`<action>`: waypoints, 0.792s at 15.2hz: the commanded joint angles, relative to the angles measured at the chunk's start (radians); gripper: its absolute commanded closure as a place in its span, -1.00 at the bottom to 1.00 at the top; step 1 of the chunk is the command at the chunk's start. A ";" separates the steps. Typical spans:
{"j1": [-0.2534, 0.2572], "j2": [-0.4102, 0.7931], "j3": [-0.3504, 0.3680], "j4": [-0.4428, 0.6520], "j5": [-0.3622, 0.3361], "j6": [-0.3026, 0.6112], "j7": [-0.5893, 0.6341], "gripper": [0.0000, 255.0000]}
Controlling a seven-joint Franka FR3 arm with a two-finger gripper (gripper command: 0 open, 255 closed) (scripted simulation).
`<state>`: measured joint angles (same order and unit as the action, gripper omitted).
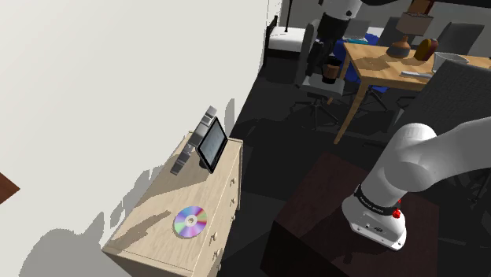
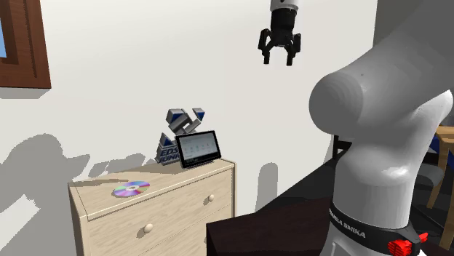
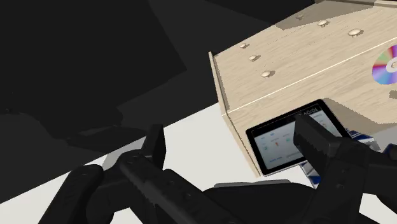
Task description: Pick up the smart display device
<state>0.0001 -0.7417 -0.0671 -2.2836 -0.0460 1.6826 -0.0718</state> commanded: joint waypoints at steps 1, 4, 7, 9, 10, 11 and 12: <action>0.000 0.000 0.000 0.000 0.000 0.000 0.000 -1.00; -0.012 0.065 0.084 0.002 0.020 0.037 0.153 -1.00; -0.026 0.150 0.162 0.024 0.033 0.071 0.306 -1.00; -0.037 0.216 0.212 0.049 0.036 0.090 0.407 -1.00; -0.043 0.251 0.236 0.065 0.035 0.099 0.458 -1.00; -0.048 0.288 0.258 0.083 0.033 0.106 0.509 -1.00; -0.054 0.327 0.280 0.103 0.029 0.113 0.560 -1.00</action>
<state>-0.0470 -0.4533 0.1916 -2.1988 -0.0139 1.7887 0.4324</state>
